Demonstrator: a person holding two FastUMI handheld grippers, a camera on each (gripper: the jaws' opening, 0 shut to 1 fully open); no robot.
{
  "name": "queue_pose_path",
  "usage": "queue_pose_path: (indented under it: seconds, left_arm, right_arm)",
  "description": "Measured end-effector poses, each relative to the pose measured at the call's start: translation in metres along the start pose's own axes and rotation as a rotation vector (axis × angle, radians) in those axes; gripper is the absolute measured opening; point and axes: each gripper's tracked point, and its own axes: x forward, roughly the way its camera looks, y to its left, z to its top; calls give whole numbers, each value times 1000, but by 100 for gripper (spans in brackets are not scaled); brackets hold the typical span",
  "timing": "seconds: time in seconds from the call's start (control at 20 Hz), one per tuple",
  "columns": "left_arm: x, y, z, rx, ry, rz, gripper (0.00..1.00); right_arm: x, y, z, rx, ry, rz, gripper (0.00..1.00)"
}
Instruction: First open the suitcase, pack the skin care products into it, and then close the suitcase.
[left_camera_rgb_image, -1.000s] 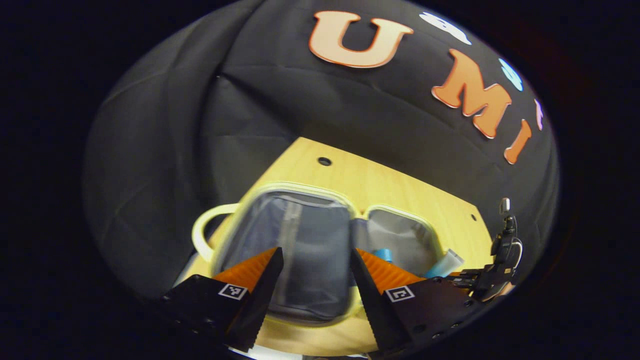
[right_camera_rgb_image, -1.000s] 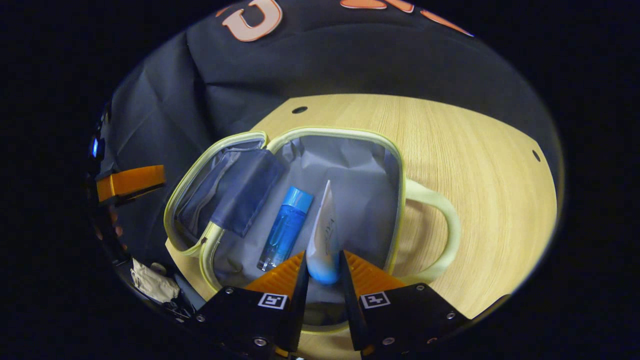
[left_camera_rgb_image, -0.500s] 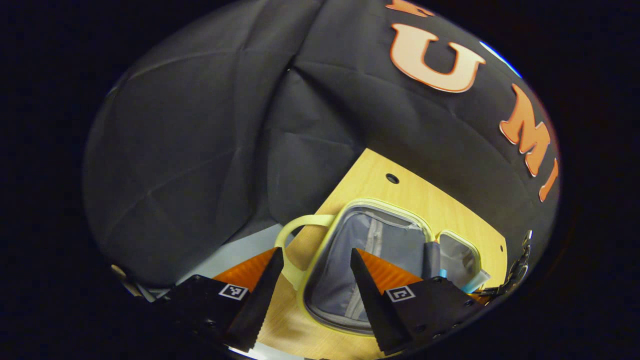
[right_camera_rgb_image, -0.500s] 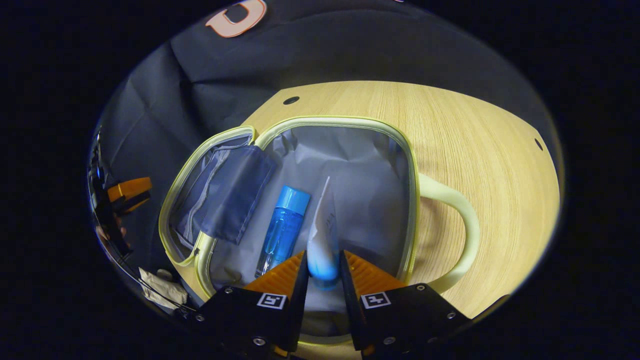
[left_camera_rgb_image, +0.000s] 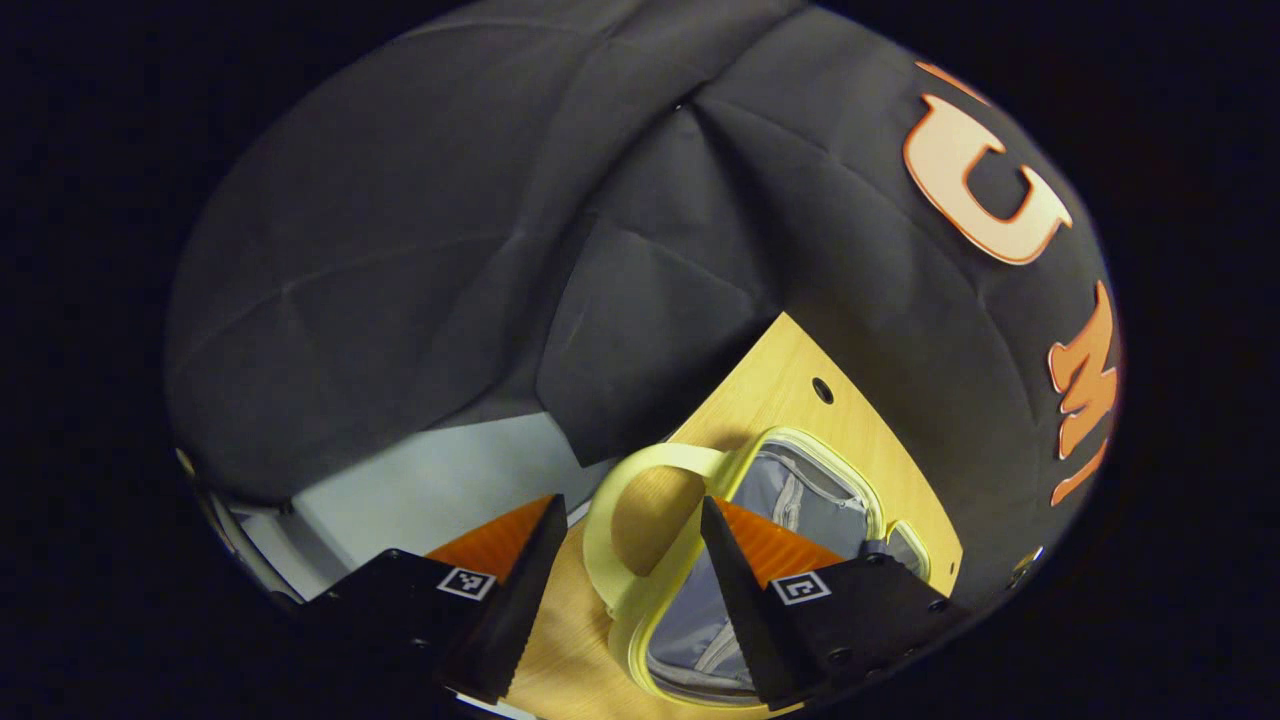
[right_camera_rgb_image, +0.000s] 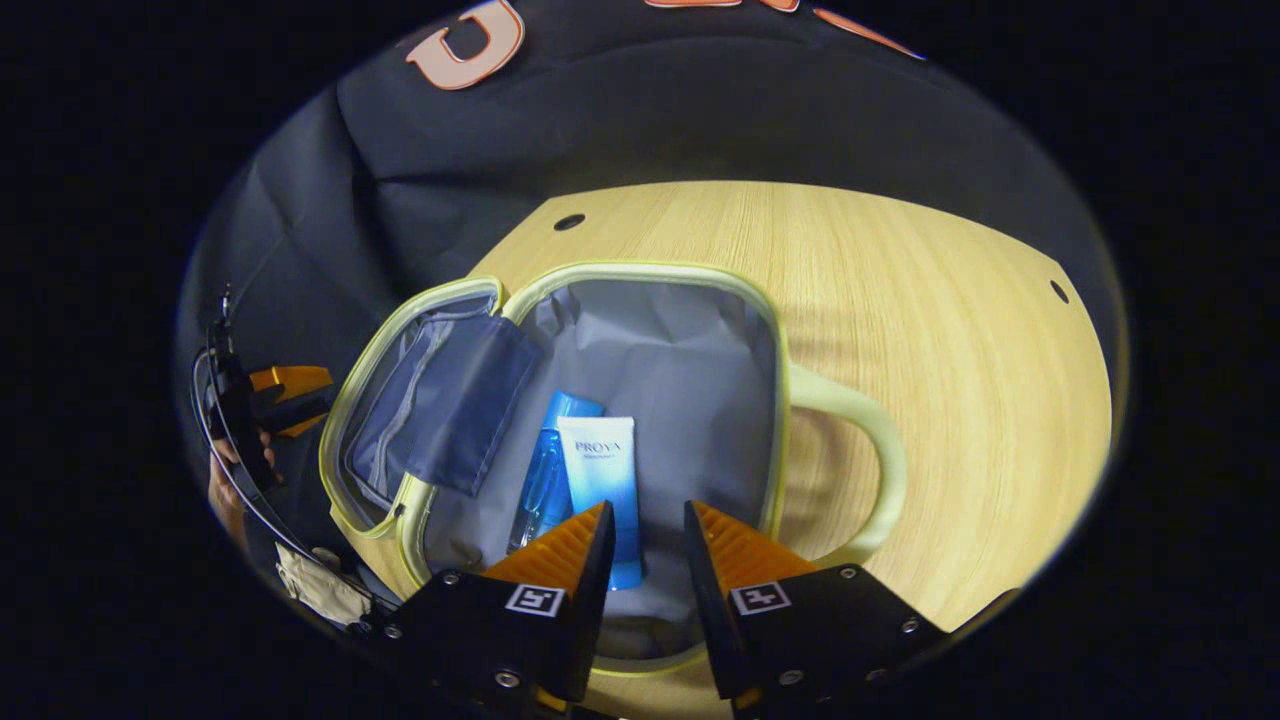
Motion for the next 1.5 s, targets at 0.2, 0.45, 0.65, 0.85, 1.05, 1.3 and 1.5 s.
queue_pose_path:
  seconds: [0.2, 0.45, 0.65, 0.85, 1.05, 1.3, 1.5]
  left_arm:
    - [18, 15, -17, -87, 102, -13, 84]
    - [39, 17, -27, -214, 160, -101, 53]
    - [11, 20, -21, -257, 190, -200, 20]
    - [16, -12, -15, -177, 121, -300, 4]
    - [-16, -32, 0, -116, 58, -358, 4]
    - [-73, -85, 26, -32, -33, -455, 4]
    - [-116, -133, 31, 59, -81, -526, 4]
  right_arm:
    - [-24, -14, 23, 1, -111, -33, 76]
    - [-59, -42, 36, -9, -179, -84, 88]
    - [-77, -65, 33, -44, -207, -130, 89]
    - [-88, -74, 36, -41, -242, -135, 89]
    - [-85, -79, 36, -11, -248, -148, 90]
    - [-101, -68, 63, -16, -345, -114, 91]
    - [-124, -79, 81, -35, -440, -128, 92]
